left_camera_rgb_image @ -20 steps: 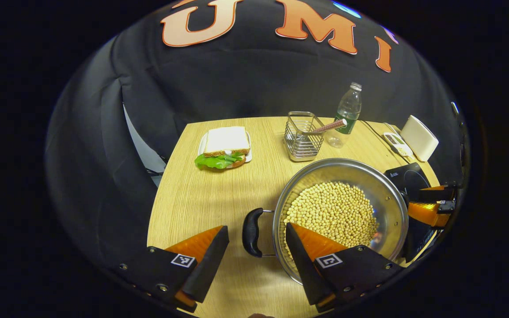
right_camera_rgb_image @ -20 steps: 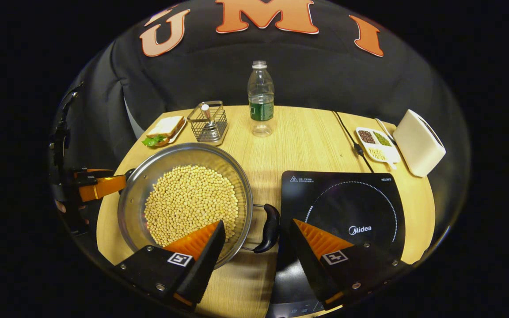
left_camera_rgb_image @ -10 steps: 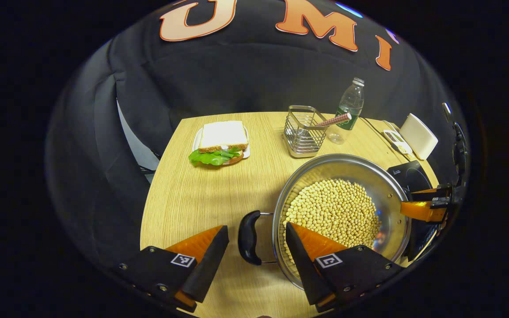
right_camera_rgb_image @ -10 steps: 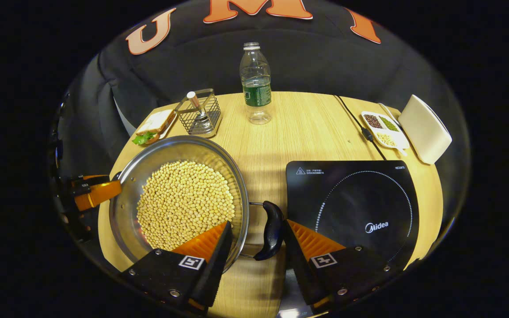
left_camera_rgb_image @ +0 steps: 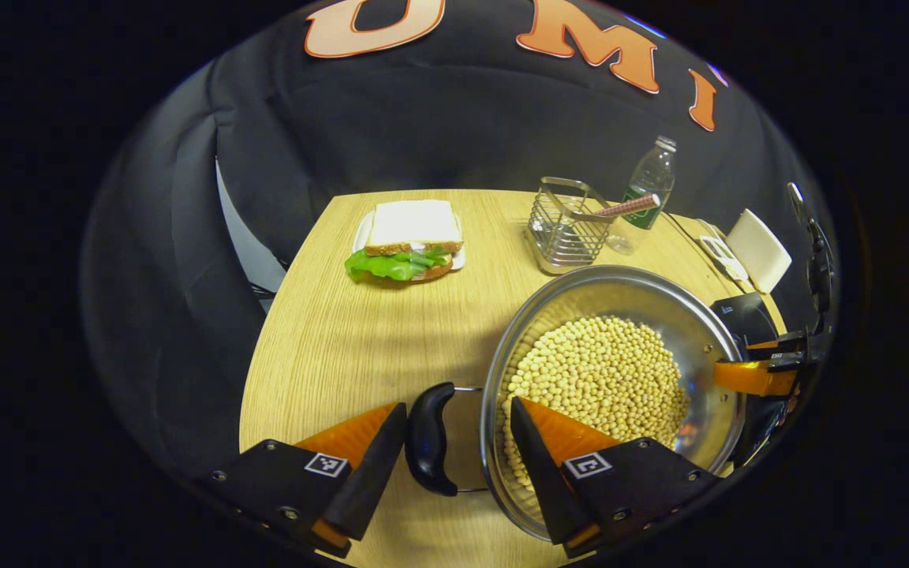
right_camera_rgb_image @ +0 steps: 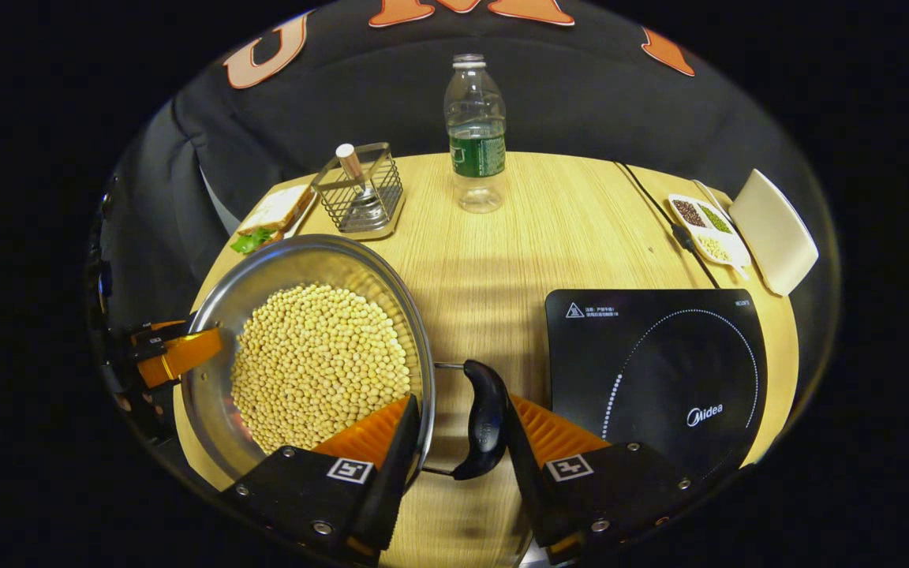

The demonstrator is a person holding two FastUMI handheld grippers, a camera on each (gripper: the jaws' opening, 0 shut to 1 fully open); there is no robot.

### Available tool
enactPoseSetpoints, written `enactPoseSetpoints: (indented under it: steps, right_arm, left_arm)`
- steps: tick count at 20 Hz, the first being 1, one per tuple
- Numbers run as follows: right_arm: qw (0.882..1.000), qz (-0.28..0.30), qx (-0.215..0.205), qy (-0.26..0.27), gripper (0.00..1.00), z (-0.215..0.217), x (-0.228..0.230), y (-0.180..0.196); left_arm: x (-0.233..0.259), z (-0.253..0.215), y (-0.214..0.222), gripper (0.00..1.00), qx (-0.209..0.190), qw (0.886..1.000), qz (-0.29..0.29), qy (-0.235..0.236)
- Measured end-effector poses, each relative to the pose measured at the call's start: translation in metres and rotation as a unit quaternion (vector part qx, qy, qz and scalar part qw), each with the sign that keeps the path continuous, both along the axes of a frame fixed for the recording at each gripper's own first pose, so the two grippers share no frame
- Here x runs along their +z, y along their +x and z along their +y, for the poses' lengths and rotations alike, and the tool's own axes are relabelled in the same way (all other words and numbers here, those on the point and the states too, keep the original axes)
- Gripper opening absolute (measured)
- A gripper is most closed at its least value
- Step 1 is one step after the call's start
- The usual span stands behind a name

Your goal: First push the handle of the pot to place it horizontally, then grasp the pot with both hands and set it on the induction cooktop.

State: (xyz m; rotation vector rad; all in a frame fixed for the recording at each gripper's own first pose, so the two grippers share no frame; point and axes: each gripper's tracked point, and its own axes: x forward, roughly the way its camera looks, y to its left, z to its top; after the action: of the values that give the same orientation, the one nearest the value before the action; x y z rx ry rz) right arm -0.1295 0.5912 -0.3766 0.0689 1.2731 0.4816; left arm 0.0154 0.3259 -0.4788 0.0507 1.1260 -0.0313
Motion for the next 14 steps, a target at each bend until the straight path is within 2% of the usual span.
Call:
enactPoseSetpoints:
  steps: [2,4,5,6,7,8,11,14]
  right_arm:
    - [1.0,0.001,0.003,-0.005,0.65,0.002,-0.004,0.002]
    - [1.0,0.001,0.0,-0.007,0.65,0.003,-0.008,0.005]
    - [1.0,0.004,0.0,-0.008,0.65,0.003,-0.01,0.004]
    - [1.0,0.012,-0.003,-0.008,0.65,0.003,-0.011,0.004]
    - [1.0,0.022,-0.006,-0.007,0.61,0.004,-0.013,0.002]
    - [1.0,0.03,-0.009,-0.002,0.65,0.004,-0.014,0.001]
    - [0.999,0.036,-0.006,0.004,0.61,0.005,-0.013,0.0]
    - [0.999,0.037,-0.009,0.008,0.59,0.006,-0.013,0.0]
  left_arm:
    - [-0.005,-0.002,-0.002,0.84,0.012,1.0,0.003,-0.01]
    - [-0.008,-0.005,-0.004,0.76,0.018,1.0,0.003,-0.015]
    - [-0.01,-0.006,-0.006,0.66,0.021,1.0,0.006,-0.015]
    - [-0.012,-0.006,-0.008,0.77,0.024,1.0,0.012,-0.016]
    - [-0.017,-0.007,-0.008,0.7,0.031,0.999,0.01,-0.02]
    - [-0.019,-0.009,-0.005,0.71,0.04,0.999,0.005,-0.026]
    - [-0.021,-0.008,-0.005,0.73,0.058,0.998,-0.005,-0.033]
    - [-0.019,-0.007,-0.007,0.72,0.063,0.998,-0.001,-0.031]
